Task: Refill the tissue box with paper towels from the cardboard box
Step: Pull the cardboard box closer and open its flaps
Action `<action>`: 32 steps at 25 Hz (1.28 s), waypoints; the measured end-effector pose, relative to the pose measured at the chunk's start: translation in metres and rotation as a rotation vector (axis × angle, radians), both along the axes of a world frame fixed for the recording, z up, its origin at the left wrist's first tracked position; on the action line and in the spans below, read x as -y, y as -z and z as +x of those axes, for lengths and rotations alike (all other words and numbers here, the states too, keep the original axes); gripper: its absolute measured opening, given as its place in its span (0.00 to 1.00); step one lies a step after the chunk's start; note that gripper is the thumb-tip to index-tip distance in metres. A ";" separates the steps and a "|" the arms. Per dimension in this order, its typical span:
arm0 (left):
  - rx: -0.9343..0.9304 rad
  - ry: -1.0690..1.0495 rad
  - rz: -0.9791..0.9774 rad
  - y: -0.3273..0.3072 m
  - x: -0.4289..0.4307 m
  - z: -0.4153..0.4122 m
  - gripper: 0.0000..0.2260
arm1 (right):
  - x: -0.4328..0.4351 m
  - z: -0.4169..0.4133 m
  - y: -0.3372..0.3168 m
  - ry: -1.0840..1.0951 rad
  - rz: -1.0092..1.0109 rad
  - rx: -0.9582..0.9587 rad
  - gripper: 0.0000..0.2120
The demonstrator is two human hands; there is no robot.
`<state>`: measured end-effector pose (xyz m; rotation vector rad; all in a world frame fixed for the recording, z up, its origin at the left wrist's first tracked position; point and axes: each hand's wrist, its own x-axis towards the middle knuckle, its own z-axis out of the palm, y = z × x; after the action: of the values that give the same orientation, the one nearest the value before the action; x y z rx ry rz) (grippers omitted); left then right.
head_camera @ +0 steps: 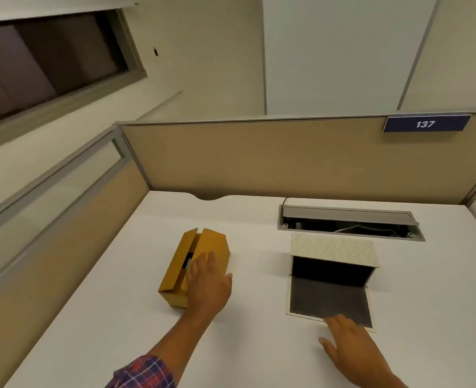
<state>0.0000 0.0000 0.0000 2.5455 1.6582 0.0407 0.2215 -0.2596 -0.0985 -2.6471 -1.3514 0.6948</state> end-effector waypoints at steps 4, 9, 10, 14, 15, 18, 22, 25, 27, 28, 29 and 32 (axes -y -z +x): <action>0.048 -0.176 -0.088 -0.009 -0.009 -0.012 0.43 | -0.013 -0.010 -0.002 -0.033 -0.020 -0.031 0.35; 0.233 -0.295 -0.258 -0.030 -0.019 -0.014 0.41 | -0.064 -0.039 -0.028 -0.197 0.125 -0.035 0.30; 0.280 -0.319 -0.291 -0.033 -0.023 -0.016 0.39 | -0.078 -0.045 -0.036 -0.232 0.168 -0.031 0.30; 0.333 -0.342 -0.369 -0.039 -0.034 -0.022 0.36 | -0.136 -0.066 -0.072 -0.351 0.273 -0.038 0.32; 0.314 -0.343 -0.407 -0.040 -0.035 -0.024 0.36 | -0.150 -0.070 -0.080 -0.377 0.289 -0.038 0.33; 0.245 -0.341 -0.487 -0.040 -0.035 -0.031 0.32 | -0.186 -0.082 -0.101 -0.441 0.305 -0.033 0.33; 0.347 -0.348 -0.466 -0.045 -0.032 -0.041 0.18 | -0.226 -0.095 -0.123 -0.550 0.335 -0.023 0.31; 0.595 -0.334 -0.554 -0.051 -0.032 -0.049 0.17 | -0.253 -0.108 -0.141 -0.651 0.345 -0.041 0.32; 0.651 -0.261 -0.614 -0.052 -0.030 -0.058 0.17 | -0.269 -0.115 -0.147 -0.748 0.292 0.000 0.32; 0.649 -0.226 -0.617 -0.050 -0.030 -0.063 0.16 | -0.274 -0.118 -0.148 -0.796 0.245 0.040 0.30; 0.639 -0.212 -0.599 -0.047 -0.031 -0.068 0.14 | -0.278 -0.120 -0.148 -0.830 0.188 0.081 0.29; 0.657 -0.253 -0.472 -0.044 -0.041 -0.082 0.17 | -0.286 -0.125 -0.148 -0.891 0.091 0.213 0.24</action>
<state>-0.0825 0.0411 0.0441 1.7106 1.4756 0.4032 0.0962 0.0268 0.0494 -1.9923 -2.5681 0.3757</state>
